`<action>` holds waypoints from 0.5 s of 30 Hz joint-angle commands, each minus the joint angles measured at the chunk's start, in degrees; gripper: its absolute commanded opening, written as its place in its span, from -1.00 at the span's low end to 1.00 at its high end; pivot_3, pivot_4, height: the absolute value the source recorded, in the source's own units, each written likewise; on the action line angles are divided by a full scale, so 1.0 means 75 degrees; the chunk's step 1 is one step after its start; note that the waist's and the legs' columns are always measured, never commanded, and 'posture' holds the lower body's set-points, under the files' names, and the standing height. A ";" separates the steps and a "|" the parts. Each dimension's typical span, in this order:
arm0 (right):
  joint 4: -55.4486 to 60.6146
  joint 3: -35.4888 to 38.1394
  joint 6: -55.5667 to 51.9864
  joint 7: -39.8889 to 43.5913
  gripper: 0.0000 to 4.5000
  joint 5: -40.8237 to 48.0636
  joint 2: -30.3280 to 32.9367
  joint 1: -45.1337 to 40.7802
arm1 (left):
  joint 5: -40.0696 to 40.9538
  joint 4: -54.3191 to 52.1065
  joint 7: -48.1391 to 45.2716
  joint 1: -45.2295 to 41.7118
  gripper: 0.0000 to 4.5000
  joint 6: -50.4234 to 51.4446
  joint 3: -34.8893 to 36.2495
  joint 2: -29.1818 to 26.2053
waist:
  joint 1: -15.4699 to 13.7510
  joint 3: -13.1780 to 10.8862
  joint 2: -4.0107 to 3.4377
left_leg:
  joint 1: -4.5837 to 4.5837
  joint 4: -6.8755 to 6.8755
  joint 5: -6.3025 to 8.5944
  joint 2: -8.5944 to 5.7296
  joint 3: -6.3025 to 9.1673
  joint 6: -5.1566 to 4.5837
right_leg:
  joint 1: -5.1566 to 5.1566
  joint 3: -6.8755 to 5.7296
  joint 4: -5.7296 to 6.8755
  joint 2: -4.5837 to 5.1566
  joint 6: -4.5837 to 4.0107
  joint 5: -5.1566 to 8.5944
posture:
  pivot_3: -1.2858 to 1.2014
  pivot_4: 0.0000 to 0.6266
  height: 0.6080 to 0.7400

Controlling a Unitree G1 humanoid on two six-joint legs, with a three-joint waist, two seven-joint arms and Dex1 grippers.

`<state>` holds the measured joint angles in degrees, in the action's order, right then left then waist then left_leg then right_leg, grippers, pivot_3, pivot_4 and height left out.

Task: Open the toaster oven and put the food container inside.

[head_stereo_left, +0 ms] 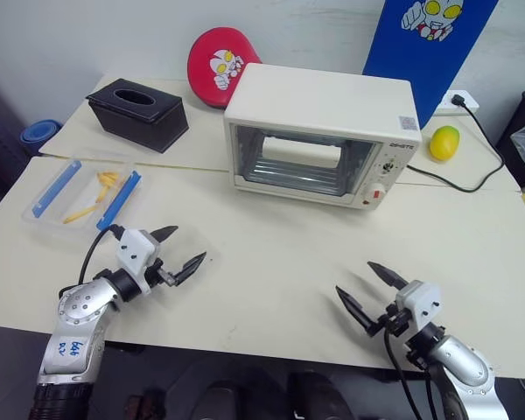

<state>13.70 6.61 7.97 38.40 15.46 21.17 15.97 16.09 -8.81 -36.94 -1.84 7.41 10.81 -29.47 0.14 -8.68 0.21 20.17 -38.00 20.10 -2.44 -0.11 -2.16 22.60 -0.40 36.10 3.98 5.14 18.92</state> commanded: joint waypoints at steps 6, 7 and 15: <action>0.0588 -0.0025 -0.1581 0.0394 0.98 0.1421 0.0401 -0.1132 | 0.2972 -0.1222 -0.0550 -0.0071 1.00 0.2349 0.1349 -0.0613 | 0.0034 -0.0006 -0.0005 | 0.0000 -0.0001 -0.0001 0.0004 0.0002 0.0001 | 0.0000 -0.0002 0.0003 0.0000 0.0000 0.0000 | 0.03 -0.52 1.00; 0.0753 -0.0047 -0.1957 0.0417 0.98 0.1655 0.0521 -0.1451 | 0.3486 -0.1274 -0.0676 -0.0137 1.00 0.2705 0.1662 -0.0818 | 0.0044 -0.0012 -0.0013 | 0.0002 -0.0003 -0.0001 0.0007 0.0005 0.0002 | 0.0000 -0.0004 0.0002 0.0000 -0.0001 0.0001 | 0.03 -0.52 1.00; 0.0094 -0.0317 -0.4357 -0.0456 0.98 0.2132 0.0722 -0.5013 | 0.4186 -0.1182 -0.1269 -0.0642 1.00 0.3050 0.2112 -0.1535 | 0.0041 -0.0033 -0.0045 | 0.0012 -0.0013 -0.0004 0.0004 0.0031 0.0007 | -0.0001 -0.0029 -0.0005 0.0000 -0.0009 0.0004 | 0.03 -0.52 1.00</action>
<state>15.30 4.54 -23.35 36.31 32.42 26.31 -20.41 46.71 -17.04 -46.06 -6.28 31.11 25.83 -41.00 0.44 -8.93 -0.12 20.28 -38.08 20.07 -2.41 0.18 -2.10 22.60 -0.68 36.04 3.99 5.07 18.95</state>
